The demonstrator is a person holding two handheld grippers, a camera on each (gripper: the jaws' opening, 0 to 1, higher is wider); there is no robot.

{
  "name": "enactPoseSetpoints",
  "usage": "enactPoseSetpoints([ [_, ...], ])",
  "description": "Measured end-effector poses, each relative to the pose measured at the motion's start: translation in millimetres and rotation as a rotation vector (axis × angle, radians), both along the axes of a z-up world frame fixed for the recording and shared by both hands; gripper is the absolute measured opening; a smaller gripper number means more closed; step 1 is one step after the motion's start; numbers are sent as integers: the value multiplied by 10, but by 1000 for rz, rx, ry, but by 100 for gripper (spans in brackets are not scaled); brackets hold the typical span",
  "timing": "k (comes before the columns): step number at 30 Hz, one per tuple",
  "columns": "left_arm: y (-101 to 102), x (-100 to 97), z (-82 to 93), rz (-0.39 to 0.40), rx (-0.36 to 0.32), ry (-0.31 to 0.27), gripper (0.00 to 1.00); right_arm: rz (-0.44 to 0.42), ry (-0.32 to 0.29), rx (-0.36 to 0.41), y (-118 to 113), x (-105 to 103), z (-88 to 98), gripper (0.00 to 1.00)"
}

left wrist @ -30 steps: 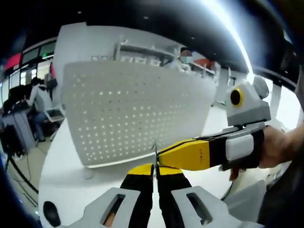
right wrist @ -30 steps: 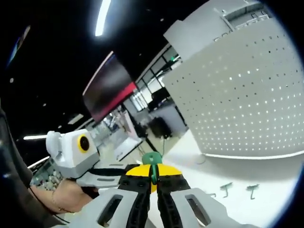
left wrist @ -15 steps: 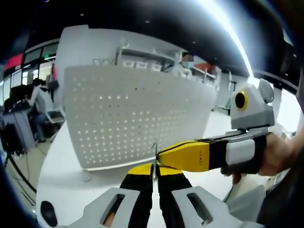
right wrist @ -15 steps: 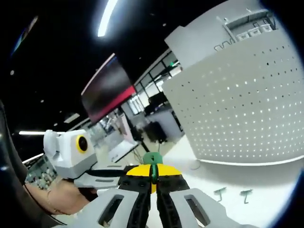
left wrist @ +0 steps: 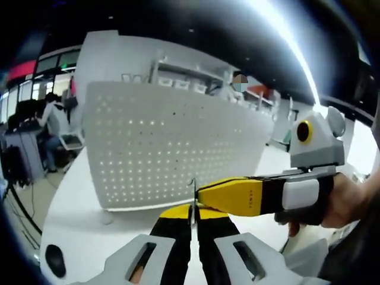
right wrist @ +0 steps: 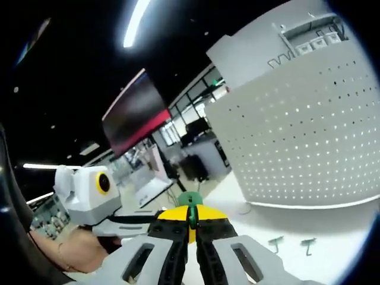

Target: Insert the hook assembly into the mounting plate slot until the hook locks in place.

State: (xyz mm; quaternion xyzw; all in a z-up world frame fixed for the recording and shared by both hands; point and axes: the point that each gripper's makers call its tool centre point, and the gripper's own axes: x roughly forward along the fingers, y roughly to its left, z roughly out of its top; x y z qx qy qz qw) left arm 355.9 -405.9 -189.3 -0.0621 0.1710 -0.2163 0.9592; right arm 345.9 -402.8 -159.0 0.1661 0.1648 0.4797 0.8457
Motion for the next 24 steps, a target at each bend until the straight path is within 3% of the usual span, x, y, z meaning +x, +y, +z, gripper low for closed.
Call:
enactPoseSetpoints([
  [8,0,7,9,-5,-8,-1,2,3,-7,-11,-4,8,-4,0],
  [14,13,15,19,-22,78,-27,5,2,-22,-29,17,19,10,0],
  [17,3,0,11,-37,86,-25,6,1,-26,-39,13,1,-4,0],
  [24,32,-23,-29,-49,87,-27,25,6,-34,-73,7,7,-60,0],
])
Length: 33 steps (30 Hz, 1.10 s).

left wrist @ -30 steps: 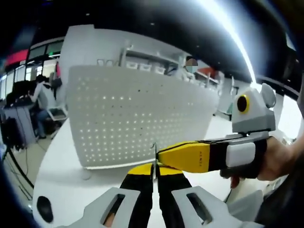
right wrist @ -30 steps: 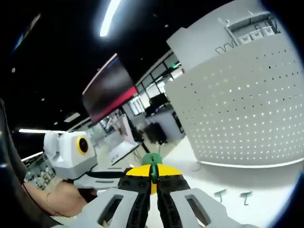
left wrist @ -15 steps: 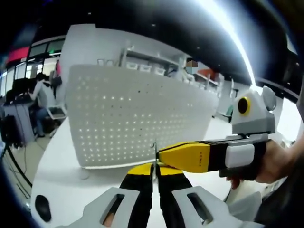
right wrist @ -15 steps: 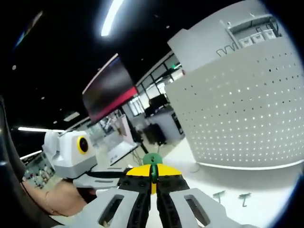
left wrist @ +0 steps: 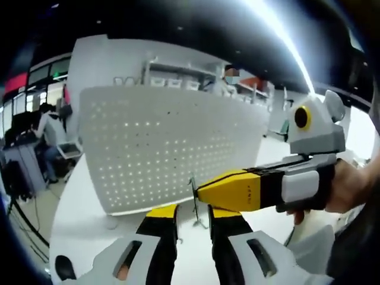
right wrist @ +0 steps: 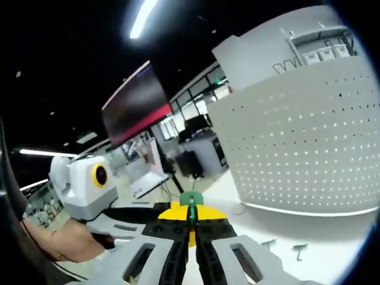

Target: Insert the hook assembly into the mounting plate slot until the hook locks in place.

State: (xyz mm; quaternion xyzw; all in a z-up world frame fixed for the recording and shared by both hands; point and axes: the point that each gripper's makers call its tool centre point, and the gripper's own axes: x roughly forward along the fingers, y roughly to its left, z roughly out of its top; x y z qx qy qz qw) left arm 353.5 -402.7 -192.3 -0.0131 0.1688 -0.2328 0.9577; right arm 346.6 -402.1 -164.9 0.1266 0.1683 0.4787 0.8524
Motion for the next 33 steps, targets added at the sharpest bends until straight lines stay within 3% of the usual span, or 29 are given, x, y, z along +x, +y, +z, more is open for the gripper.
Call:
enactPoseSetpoints([
  [9,-68,-84,-18,-71,1,-9,55,15,-36,-38,-3,11,-10,0],
  [12,-116,-139,-25,-114,2,-24,60,17,-44,-51,-16,25,-34,0],
  [16,-149,-185,-82,-122,-24,-8,78,12,-43,-65,-46,50,-108,0],
  [22,-220,-241,-101,-140,-50,-3,89,-3,-65,-96,-96,83,-166,0],
  [23,-223,-243,-136,-133,-34,9,91,-6,-71,-99,-101,89,-170,0],
  [24,-192,-251,-190,-133,24,17,92,-8,-75,-102,-103,91,-177,0],
  [25,-232,-252,-197,-140,24,11,94,-10,-77,-109,-107,96,-192,0],
  [29,-303,-270,-127,-149,-57,5,100,-45,-94,-113,-161,123,-196,0],
  [33,-317,-292,-108,-162,-49,-8,100,-81,-130,-121,-208,167,-159,0],
])
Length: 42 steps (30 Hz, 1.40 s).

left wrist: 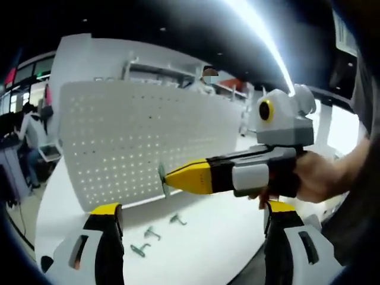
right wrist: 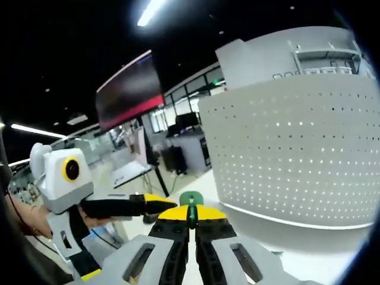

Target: Insert the hook assembly into the mounting plate slot until the hook locks in place.

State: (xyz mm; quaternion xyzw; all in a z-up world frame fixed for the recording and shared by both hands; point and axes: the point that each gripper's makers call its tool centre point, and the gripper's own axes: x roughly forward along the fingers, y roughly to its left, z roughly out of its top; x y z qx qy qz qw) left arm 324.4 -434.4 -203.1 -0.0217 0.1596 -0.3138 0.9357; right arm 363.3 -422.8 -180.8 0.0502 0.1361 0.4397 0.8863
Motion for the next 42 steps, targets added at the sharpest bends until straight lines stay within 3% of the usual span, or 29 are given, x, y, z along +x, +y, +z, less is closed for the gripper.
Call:
enactPoseSetpoints([
  [9,70,23,20,29,1,1,100,-121,-88,0,-144,173,109,0],
  [12,122,42,21,45,25,-13,100,-200,-122,10,-241,301,173,0],
  [27,244,74,58,72,42,-18,100,-366,-227,-17,-510,942,480,0],
  [42,355,98,28,104,43,-12,100,-493,-270,-36,-834,1423,573,0],
])
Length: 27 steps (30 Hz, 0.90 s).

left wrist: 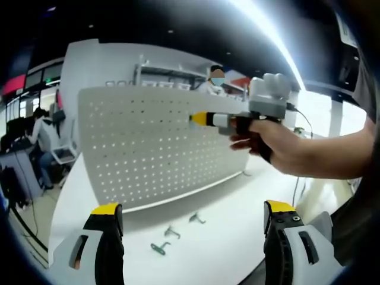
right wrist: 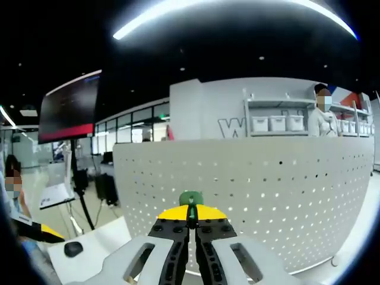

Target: Insert the hook assembly into the mounting plate slot until the hook locks in place.

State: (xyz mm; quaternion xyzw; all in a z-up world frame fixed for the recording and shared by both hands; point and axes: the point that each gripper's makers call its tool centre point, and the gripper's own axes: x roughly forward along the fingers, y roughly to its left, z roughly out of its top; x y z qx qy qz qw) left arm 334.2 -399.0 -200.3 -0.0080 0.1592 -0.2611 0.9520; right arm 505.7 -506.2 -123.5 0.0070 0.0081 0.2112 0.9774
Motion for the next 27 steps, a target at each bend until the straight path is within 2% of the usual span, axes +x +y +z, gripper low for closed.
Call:
enactPoseSetpoints([
  [4,25,8,-32,9,-34,12,100,-26,-17,-3,-56,68,33,0],
  [12,54,5,-56,16,-34,19,100,-109,-40,11,-310,257,122,0],
  [16,9,2,-91,-4,-25,27,100,-149,-64,-2,-441,333,189,0],
  [27,3,23,-72,-11,-13,25,100,-220,-76,15,-685,490,211,0],
])
